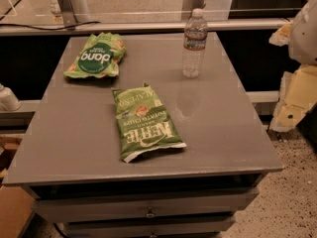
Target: Pick green jalapeno chip bag
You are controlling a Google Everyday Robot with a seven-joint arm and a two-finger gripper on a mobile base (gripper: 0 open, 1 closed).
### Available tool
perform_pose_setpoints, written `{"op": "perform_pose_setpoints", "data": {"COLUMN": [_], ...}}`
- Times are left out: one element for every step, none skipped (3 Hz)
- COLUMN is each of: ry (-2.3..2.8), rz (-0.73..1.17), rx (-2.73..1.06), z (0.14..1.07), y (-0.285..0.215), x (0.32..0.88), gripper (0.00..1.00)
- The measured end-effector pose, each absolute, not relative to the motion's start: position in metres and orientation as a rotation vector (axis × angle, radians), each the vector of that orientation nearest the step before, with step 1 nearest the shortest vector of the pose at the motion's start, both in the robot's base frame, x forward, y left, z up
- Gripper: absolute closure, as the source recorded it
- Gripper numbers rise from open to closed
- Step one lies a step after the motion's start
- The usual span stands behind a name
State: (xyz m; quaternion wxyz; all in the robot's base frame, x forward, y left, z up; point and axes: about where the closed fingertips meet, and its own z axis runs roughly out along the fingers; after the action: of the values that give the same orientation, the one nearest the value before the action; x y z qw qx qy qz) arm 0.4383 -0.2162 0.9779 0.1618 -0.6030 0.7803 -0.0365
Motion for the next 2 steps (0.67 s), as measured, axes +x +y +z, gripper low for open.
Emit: {"op": "perform_pose_setpoints", "data": {"ry": [2.227,2.188], "rz": [-0.104,-0.055], "rx": [-1.721,-1.732], "z": [0.9779,0.9739], "y": [-0.2162,-0.2062], "x": [0.4383,0.4381], "gripper": [0.00,0.00]}}
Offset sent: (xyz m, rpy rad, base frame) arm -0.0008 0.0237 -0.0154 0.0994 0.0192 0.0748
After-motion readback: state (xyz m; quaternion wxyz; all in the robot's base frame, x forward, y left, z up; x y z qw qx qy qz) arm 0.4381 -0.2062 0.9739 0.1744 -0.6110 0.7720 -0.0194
